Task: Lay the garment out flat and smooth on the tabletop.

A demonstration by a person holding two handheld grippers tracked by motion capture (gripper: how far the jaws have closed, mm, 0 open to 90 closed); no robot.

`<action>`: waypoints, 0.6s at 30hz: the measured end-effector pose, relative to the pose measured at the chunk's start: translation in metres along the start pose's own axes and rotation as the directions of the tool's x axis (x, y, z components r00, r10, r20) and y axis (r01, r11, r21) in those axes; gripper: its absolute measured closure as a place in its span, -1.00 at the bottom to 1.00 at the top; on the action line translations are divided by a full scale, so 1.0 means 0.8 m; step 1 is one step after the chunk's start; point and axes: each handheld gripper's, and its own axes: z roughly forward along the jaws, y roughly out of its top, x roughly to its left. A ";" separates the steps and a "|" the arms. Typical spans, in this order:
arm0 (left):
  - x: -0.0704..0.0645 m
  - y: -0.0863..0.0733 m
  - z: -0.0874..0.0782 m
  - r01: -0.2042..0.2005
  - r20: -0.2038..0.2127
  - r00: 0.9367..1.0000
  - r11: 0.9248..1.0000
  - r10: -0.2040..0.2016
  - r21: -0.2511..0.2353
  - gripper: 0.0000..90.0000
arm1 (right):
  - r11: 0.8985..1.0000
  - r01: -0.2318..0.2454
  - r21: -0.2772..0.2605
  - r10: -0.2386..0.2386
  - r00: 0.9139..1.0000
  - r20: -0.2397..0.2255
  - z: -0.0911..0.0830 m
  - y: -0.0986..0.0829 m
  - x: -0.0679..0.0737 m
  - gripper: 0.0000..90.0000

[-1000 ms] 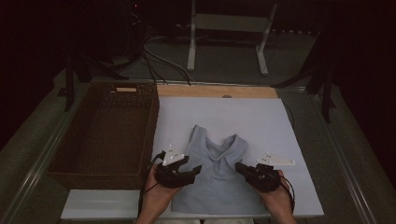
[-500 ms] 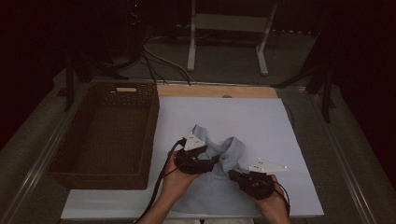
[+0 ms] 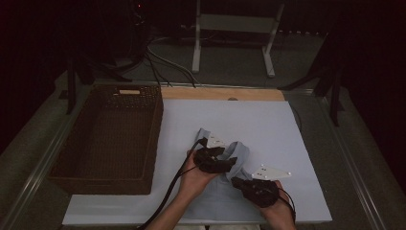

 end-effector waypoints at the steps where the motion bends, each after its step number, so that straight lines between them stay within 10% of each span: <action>1: 0.000 0.000 0.003 0.003 0.007 1.000 1.000 -0.003 0.009 -0.04 | 1.000 0.001 0.001 -0.001 1.000 -0.003 0.000 0.000 0.000 0.94; 13: -0.005 -0.003 0.004 -0.016 0.030 0.999 0.997 0.014 0.073 0.89 | 1.000 0.008 0.001 -0.008 1.000 -0.022 -0.002 0.001 -0.001 0.89; 18: -0.006 -0.009 -0.020 -0.015 0.034 0.999 0.999 0.014 0.029 0.91 | 0.998 0.001 -0.061 -0.001 1.000 -0.001 -0.018 0.008 -0.010 0.30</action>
